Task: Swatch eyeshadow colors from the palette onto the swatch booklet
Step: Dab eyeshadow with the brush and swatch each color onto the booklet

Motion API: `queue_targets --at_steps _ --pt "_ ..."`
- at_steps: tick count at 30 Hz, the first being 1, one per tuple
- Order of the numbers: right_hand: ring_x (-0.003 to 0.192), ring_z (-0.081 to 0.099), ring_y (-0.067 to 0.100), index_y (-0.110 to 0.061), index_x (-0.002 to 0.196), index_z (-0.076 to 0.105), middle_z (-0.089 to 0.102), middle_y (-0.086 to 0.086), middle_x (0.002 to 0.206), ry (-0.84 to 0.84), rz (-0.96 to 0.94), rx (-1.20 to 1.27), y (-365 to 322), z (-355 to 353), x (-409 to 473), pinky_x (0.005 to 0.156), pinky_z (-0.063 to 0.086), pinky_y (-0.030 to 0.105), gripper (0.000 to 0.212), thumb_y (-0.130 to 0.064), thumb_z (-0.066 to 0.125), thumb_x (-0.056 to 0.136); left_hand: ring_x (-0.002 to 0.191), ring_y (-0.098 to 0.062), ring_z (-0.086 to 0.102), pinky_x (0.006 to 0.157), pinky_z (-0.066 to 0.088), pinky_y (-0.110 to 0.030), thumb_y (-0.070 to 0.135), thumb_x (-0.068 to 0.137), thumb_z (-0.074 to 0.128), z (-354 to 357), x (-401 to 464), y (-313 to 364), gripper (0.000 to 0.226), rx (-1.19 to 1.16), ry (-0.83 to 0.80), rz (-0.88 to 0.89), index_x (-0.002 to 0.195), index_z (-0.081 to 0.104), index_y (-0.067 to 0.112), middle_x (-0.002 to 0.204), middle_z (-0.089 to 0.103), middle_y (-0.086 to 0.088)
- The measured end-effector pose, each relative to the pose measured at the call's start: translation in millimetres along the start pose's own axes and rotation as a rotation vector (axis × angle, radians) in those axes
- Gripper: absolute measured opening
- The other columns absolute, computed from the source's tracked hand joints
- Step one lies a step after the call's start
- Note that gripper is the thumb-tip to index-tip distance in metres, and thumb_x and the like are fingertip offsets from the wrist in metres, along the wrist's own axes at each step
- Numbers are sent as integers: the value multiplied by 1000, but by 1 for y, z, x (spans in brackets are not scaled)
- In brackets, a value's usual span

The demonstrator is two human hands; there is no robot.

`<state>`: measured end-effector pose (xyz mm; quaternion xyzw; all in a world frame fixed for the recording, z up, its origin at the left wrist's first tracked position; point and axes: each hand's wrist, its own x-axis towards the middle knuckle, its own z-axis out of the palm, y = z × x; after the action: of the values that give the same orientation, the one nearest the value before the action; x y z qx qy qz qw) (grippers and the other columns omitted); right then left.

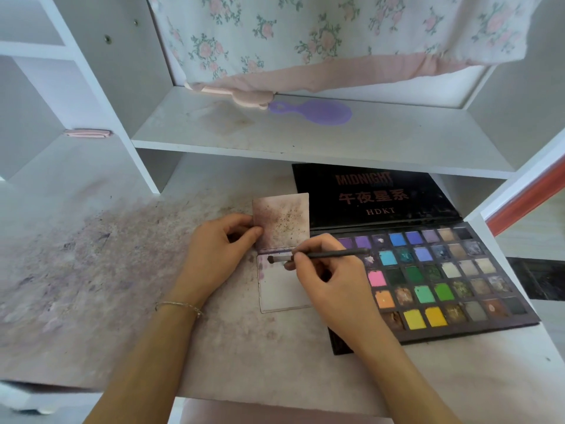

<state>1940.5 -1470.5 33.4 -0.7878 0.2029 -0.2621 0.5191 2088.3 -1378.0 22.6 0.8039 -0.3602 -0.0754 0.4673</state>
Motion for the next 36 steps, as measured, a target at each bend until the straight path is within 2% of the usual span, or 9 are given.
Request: queue_targets --at_steps 3,8,15,17,26,33,36 --pt "52 51 7 -26 76 52 66 3 68 8 20 -30 2 6 1 46 40 20 14 -18 55 86 70 16 57 63 38 1 16 81 66 0 1 -2 12 15 -3 -1 90 70 23 71 60 26" --pt "48 44 7 -25 74 48 63 8 66 -36 34 -62 5 7 1 44 34 17 15 -20 52 88 71 14 58 63 39 0 19 82 65 0 2 -3 13 26 -13 -2 94 70 21 72 60 26" --pt "55 48 0 -29 72 47 63 2 66 -75 10 -117 5 9 1 51 36 11 21 -17 53 88 73 11 59 63 40 0 18 82 65 0 1 -3 12 15 -3 9 90 68 27 72 60 27" --pt "58 50 -1 -30 72 46 64 0 67 -82 7 -119 5 9 2 52 37 10 23 -16 53 88 75 8 60 63 41 -1 19 82 65 1 1 -3 12 19 -3 5 92 70 24 72 60 26" --pt "56 48 1 -20 73 48 49 -10 56 -120 -11 -164 5 9 1 51 36 11 15 -12 53 86 70 10 59 62 41 -2 20 81 66 2 2 -5 11 25 11 -10 91 71 21 70 61 23" --pt "62 50 -1 -32 72 44 50 -14 60 -117 -37 -184 4 10 2 54 37 10 26 -13 52 88 70 7 61 62 41 -2 19 82 65 2 2 -4 11 17 4 -11 91 70 22 72 62 23" --pt "58 48 1 -25 74 47 50 -11 59 -125 -30 -187 5 9 1 52 37 12 18 -13 51 87 69 7 61 62 41 -2 20 82 66 2 1 -4 11 10 4 -23 91 70 22 71 62 22"
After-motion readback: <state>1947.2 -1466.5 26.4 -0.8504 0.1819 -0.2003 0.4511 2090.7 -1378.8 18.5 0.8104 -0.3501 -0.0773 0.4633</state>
